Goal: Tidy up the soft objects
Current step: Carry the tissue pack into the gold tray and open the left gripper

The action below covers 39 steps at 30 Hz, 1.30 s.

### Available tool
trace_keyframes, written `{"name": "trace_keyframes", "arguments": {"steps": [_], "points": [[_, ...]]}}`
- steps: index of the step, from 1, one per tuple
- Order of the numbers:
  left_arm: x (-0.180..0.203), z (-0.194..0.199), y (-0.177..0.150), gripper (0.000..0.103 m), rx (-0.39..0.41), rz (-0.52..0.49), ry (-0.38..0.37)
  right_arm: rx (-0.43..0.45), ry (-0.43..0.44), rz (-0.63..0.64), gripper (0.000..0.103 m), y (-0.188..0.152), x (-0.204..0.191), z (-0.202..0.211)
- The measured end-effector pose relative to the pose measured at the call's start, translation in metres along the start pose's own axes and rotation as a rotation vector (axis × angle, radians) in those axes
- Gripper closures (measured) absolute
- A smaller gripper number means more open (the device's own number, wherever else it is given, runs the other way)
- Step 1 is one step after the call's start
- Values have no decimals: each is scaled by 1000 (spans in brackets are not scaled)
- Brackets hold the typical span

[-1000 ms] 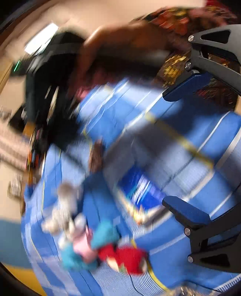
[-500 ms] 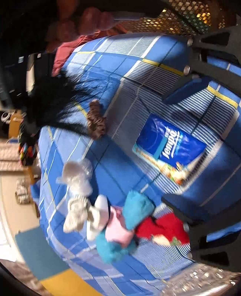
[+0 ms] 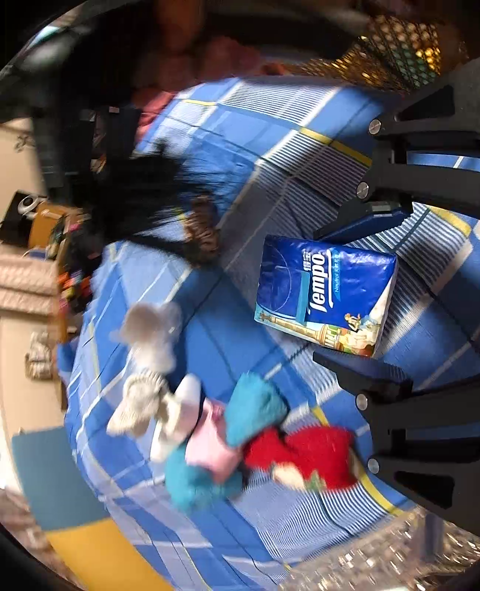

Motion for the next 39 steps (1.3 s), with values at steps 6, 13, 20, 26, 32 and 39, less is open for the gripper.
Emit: {"name": "trace_keyframes", "arguments": {"steps": [6,13,20,26,32,39], "points": [[-13,59,-4,46,116,65,25,-21,-25,23,88,-4,-1,-6],[-36,140,-9,46,237,126,34,-30,-55,70,88,-8,-6,-10],[-77,219,-30,46,334,211,68,-12,-34,90,88,-8,-13,-7],[-126,260,-50,46,378,280,152,2,-60,130,88,-9,-18,-7],[-194,300,-77,46,413,389,266,11,-62,163,88,-11,-24,-7],[-268,299,-138,45,332,544,361,23,-70,162,88,-10,-23,-6]]}}
Point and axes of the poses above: each gripper's, at about its wrist camera, not at the fingertips, and z roughly against the way its jaws point, x to its right, y to its top, the point moved 4 cm from there along -z, roughly the way its jaws point, and after that the axes turned 3 degrees about y, right-handed, at the moved point
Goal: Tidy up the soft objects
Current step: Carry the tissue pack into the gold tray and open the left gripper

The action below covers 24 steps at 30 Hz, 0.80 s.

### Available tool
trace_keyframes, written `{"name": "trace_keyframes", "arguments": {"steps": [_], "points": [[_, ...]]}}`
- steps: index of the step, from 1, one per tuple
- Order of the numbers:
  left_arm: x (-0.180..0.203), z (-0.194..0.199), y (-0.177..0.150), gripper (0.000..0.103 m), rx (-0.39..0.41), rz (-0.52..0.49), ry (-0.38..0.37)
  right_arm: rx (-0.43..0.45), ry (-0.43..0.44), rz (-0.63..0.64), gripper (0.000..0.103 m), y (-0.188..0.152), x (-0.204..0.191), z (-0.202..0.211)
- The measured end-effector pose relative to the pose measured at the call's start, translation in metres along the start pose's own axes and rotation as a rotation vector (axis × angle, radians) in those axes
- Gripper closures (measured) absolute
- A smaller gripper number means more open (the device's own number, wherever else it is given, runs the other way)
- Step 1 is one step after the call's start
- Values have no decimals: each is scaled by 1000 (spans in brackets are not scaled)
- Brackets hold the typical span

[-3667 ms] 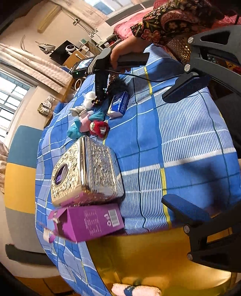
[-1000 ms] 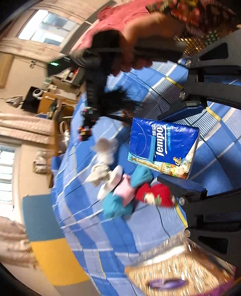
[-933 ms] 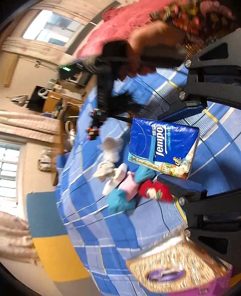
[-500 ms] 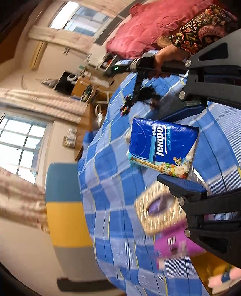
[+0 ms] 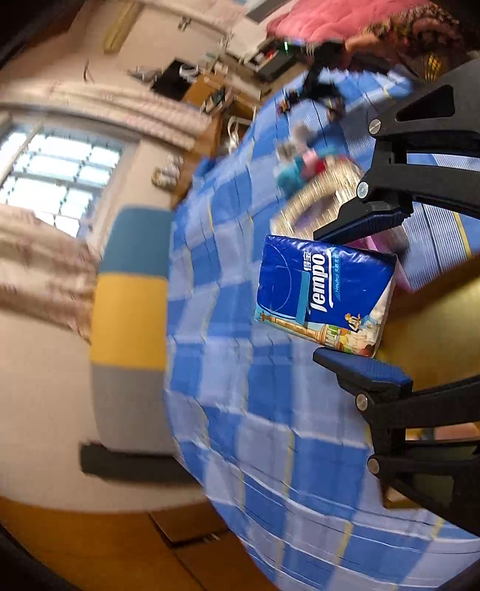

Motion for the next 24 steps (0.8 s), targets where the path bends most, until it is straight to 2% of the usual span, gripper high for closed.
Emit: {"name": "trace_keyframes", "arguments": {"steps": [5,13,19,23,24], "points": [[-47,-34,-40,46,-122,79,93,4,-8,-14,88,1,3,0],[-88,-77,-91,46,-251,145,201,2,-25,-2,88,0,3,-1],[-104,-93,-108,45,-283,176,278,9,-33,-19,88,0,7,1],[-104,-93,-111,43,-277,172,295,10,-37,-24,88,0,8,1],[-102,-91,-111,39,-268,171,292,10,-37,-25,88,0,8,1]]}}
Point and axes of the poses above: each gripper's, at about its wrist camera, not at the fingertips, and z roughly against the way its jaws point, x to its right, y to its top, the point moved 4 cm from there along -z, roughly the way its jaws point, and after that the axes turned 3 degrees about y, right-handed, at the moved point
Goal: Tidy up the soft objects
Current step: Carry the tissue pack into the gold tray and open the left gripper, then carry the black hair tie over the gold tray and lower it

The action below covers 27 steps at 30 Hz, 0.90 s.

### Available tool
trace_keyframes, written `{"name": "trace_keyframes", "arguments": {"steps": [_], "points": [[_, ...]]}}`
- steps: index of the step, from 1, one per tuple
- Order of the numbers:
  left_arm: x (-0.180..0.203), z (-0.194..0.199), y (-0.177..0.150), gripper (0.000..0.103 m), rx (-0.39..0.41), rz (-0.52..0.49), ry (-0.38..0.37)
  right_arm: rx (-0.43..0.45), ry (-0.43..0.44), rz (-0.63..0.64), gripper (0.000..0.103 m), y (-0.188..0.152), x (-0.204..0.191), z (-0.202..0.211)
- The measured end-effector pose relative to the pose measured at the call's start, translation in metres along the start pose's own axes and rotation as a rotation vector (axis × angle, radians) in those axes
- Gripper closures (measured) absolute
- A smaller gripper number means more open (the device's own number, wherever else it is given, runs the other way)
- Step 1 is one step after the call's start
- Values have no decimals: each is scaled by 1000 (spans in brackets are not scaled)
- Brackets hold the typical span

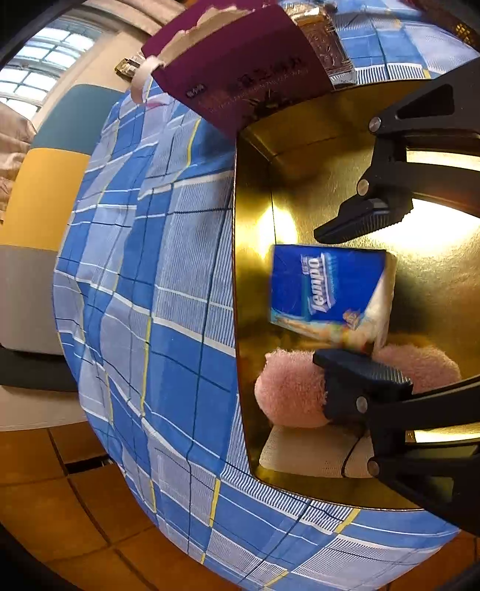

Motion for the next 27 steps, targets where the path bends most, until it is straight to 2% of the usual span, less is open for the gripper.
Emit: {"name": "trace_keyframes", "arguments": {"steps": [3,8,10,15,21,27], "points": [[1,12,-1,32,34,23,-31,6,-1,2,88,0,0,1],[0,34,-9,30,95,36,-31,46,-10,14,88,3,-2,7],[2,41,-15,24,110,29,-32,68,-11,25,88,5,-5,12],[11,52,-35,24,136,-21,-39,96,4,29,88,10,-19,28],[14,59,-53,24,135,-12,-83,149,68,126,88,28,-72,74],[10,69,-61,23,156,1,-104,185,198,230,88,31,-150,124]]}}
Point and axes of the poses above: each gripper's, at about its wrist camera, not at the fingertips, and z roughly against the way its jaws point, x to its right, y to its top, the point moved 4 cm from there along -z, roughly the way its jaws point, and after that the axes turned 3 degrees about y, right-handed, at the moved point
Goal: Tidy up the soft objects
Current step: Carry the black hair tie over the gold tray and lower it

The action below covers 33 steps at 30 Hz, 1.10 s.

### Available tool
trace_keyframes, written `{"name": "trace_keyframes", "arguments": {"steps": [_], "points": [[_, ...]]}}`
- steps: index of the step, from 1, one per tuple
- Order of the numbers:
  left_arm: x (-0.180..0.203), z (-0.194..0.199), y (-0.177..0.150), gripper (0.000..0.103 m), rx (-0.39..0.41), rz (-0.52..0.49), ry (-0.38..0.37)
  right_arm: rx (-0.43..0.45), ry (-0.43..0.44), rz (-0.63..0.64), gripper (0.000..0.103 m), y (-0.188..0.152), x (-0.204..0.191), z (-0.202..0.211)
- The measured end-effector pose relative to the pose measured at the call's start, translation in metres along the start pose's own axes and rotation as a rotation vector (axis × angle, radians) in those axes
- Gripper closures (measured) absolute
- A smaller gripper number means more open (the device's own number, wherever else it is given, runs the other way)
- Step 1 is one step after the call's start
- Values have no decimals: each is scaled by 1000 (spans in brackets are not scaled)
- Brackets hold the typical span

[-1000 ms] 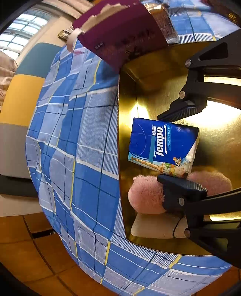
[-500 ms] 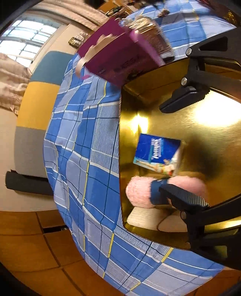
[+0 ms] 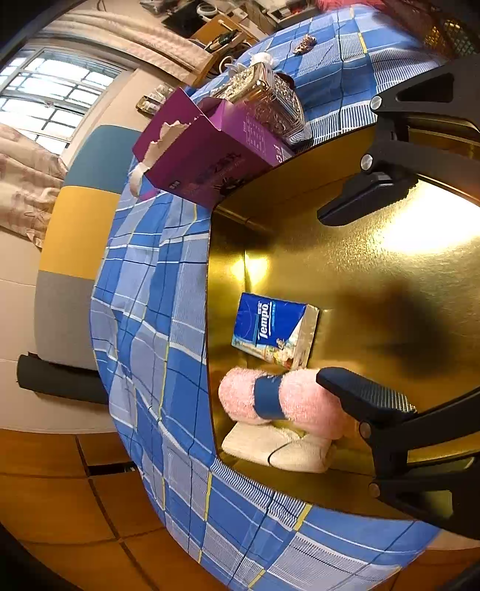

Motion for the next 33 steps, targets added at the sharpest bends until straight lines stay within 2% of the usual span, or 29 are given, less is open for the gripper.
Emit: {"name": "trace_keyframes", "arguments": {"steps": [8,14,17,20,25,28,33], "points": [[-23,17,-8,20,50,46,26,-38,208,83,88,-11,-116,20],[-44,24,-14,19,68,83,63,-145,416,47,88,-47,-198,15],[-55,26,-17,19,74,110,84,-215,462,74,88,-75,-241,3],[-64,29,-17,19,70,128,102,-282,463,82,88,-106,-274,-18],[-78,37,-15,16,93,151,160,-399,401,77,88,-165,-316,-63],[-89,38,-13,15,89,196,165,-477,363,43,88,-194,-326,-92],[-96,38,-13,15,78,234,162,-511,265,34,88,-216,-331,-117]]}}
Point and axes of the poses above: each gripper's, at about its wrist camera, not at the fingertips, and z roughly against the way its jaws point, x to its right, y to its top, the point moved 4 cm from there along -z, roughly the way its jaws point, and after that the axes turned 3 degrees about y, right-handed, at the moved point
